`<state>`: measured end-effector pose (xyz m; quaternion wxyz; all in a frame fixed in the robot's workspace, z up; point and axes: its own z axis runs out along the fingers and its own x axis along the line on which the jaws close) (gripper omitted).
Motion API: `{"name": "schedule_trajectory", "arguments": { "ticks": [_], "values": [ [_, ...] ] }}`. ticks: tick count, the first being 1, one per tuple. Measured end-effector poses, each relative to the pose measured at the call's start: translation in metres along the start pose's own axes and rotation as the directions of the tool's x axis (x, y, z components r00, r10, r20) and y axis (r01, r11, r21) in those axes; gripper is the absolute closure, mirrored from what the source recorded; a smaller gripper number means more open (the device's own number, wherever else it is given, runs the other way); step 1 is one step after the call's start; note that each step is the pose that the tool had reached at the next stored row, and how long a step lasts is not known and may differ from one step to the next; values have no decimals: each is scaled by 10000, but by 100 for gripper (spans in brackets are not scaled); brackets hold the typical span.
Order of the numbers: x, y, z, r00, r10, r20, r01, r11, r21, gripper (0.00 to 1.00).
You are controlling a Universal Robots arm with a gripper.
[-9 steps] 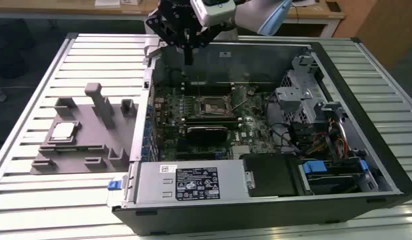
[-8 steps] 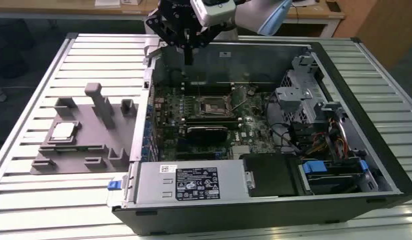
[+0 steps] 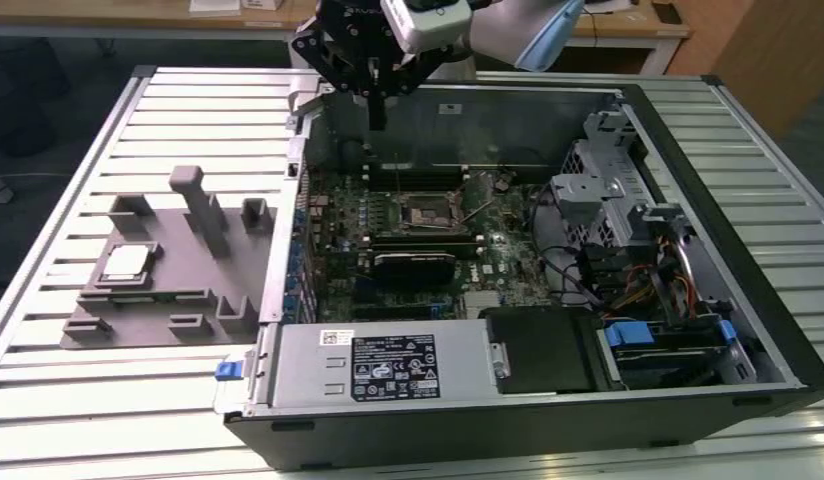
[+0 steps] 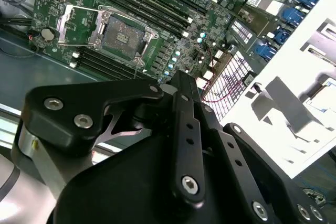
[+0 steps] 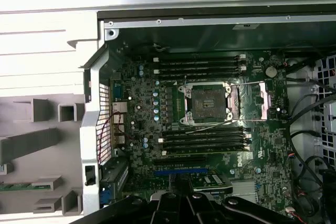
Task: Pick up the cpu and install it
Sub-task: 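Reach for the cpu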
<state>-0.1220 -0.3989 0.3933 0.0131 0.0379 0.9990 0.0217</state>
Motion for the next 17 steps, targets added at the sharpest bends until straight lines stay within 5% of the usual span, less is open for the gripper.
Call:
{"name": "schedule_trajectory", "arguments": {
  "ticks": [17],
  "values": [
    [167,-13,-5,10000,-2,52,2,10000,-4,89]
  ]
}}
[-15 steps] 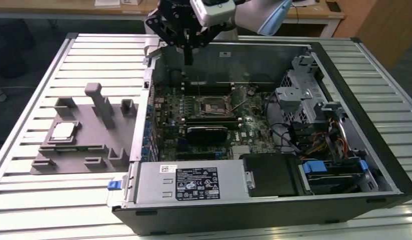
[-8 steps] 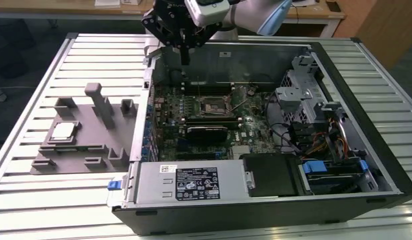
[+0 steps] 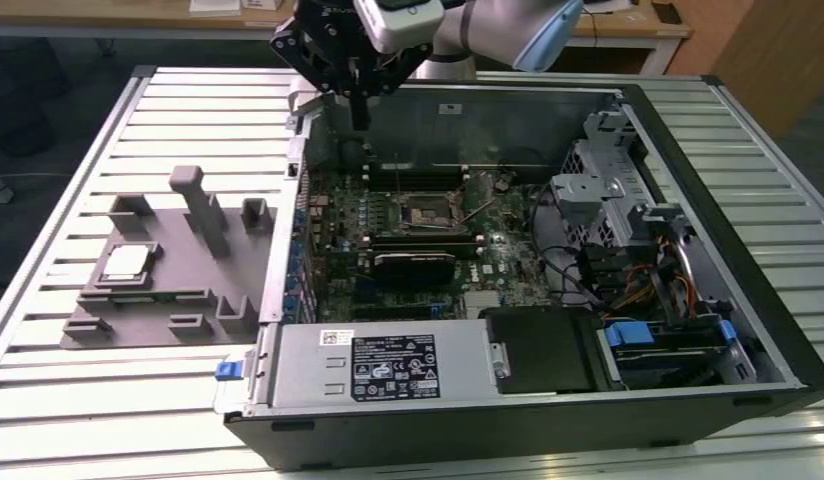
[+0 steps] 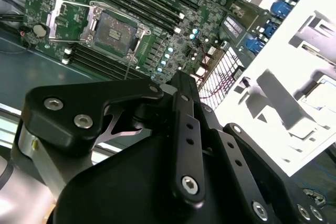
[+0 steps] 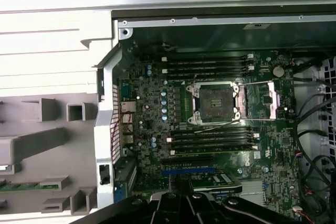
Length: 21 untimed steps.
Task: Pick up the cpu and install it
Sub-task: 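Reach for the cpu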
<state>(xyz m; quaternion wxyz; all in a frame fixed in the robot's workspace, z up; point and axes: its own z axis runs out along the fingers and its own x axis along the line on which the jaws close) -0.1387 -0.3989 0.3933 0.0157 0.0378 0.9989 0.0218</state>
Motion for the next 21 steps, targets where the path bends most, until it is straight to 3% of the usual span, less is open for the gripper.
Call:
{"name": "schedule_trajectory", "arguments": {
  "ticks": [21],
  "values": [
    [198,-15,-6,10000,-3,55,3,10000,-5,89]
  ]
}}
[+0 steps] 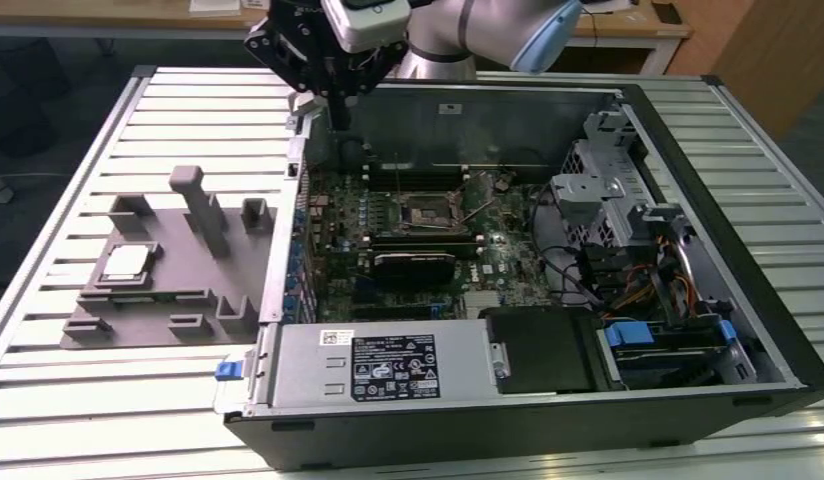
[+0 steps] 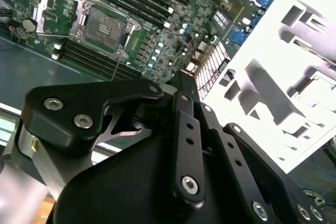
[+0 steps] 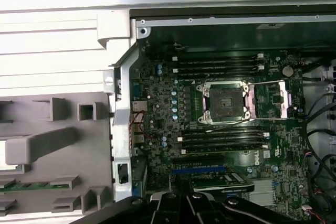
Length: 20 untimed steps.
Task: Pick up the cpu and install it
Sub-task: 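Reach for the cpu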
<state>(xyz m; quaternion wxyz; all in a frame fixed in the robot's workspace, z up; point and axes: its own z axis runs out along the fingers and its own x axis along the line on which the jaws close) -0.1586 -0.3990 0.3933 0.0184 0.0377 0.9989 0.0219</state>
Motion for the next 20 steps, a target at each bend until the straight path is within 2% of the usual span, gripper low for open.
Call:
{"name": "schedule_trajectory", "arguments": {
  "ticks": [20],
  "values": [
    [220,-16,-9,10000,-2,68,2,10000,-5,89]
  ]
}}
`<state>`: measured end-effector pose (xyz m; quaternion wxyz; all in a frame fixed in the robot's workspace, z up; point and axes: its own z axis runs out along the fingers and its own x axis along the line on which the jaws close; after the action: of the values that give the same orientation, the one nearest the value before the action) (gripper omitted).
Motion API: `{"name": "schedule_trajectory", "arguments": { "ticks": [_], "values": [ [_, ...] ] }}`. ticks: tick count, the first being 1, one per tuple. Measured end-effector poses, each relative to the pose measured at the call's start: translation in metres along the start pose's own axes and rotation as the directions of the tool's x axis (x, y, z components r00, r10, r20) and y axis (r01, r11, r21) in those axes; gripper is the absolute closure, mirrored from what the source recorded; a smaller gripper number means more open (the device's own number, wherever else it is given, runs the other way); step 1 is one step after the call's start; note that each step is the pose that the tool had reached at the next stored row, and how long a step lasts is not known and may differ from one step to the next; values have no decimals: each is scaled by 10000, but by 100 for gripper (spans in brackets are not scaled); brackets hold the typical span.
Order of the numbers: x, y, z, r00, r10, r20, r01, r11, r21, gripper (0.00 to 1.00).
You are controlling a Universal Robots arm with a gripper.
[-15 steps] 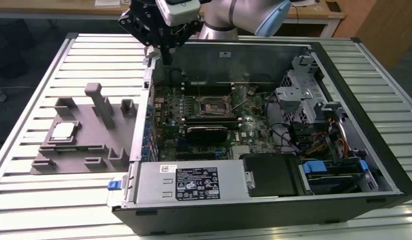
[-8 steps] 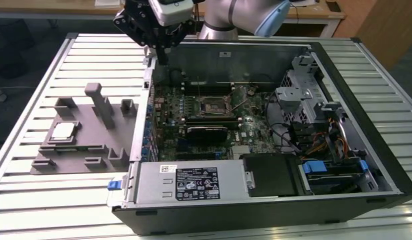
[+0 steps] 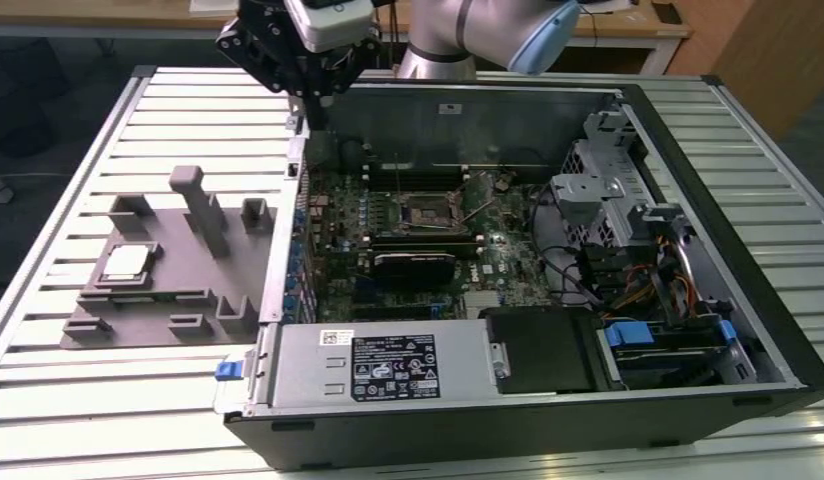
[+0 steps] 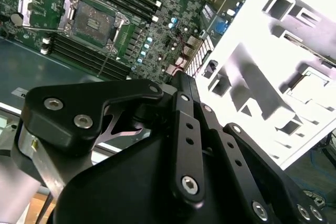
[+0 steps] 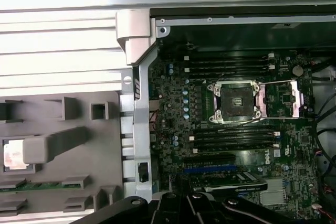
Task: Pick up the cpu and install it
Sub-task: 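Reach for the cpu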
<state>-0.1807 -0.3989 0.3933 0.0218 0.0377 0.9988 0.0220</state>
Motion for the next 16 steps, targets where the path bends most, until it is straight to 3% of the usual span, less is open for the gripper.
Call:
{"name": "schedule_trajectory", "arguments": {
  "ticks": [16],
  "values": [
    [213,-16,-10,10000,-3,96,4,10000,-7,89]
  ]
}}
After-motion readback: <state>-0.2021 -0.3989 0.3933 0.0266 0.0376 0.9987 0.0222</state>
